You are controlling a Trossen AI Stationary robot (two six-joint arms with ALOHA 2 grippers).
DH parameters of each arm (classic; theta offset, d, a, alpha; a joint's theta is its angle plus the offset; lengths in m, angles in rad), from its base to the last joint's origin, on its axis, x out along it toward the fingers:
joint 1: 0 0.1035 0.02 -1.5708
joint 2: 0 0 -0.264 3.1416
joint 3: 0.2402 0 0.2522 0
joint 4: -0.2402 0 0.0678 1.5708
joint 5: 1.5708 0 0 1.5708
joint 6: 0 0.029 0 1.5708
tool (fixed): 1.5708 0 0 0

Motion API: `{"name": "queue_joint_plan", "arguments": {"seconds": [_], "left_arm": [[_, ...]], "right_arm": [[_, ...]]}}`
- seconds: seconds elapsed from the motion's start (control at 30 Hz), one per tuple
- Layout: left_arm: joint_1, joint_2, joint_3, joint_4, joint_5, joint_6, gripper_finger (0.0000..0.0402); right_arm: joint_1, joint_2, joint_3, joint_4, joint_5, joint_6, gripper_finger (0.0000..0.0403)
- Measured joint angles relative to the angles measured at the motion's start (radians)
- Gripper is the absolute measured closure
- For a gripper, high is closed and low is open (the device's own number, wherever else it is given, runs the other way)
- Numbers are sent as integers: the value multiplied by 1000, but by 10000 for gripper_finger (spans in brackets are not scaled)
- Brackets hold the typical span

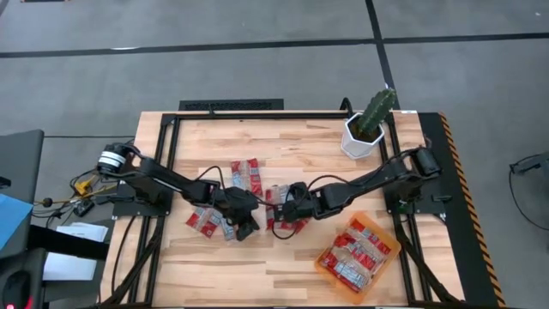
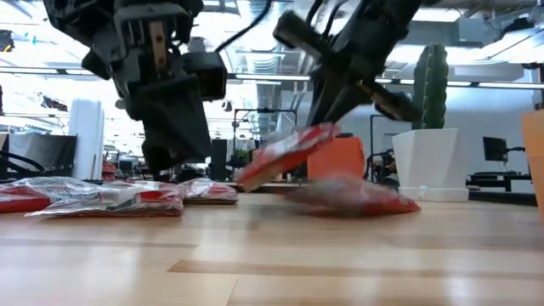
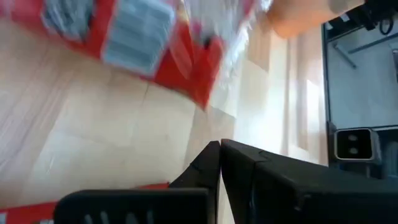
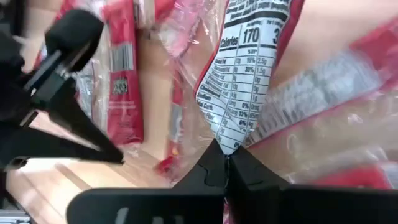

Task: Sort popcorn bags into baskets
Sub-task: Put the red popcorn bag into the orange bin

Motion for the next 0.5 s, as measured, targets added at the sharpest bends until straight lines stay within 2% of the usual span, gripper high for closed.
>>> {"name": "queue_joint_plan", "arguments": {"seconds": [0.3,0.5], "left_arm": [[0,-76,1,-40,-32,1,400],[0,-78,1,-54,5,4,400]], "right_arm": [[5,-155,1,-70,57,-86,393],[88,-275,0,-315,-41,-133,398]]}}
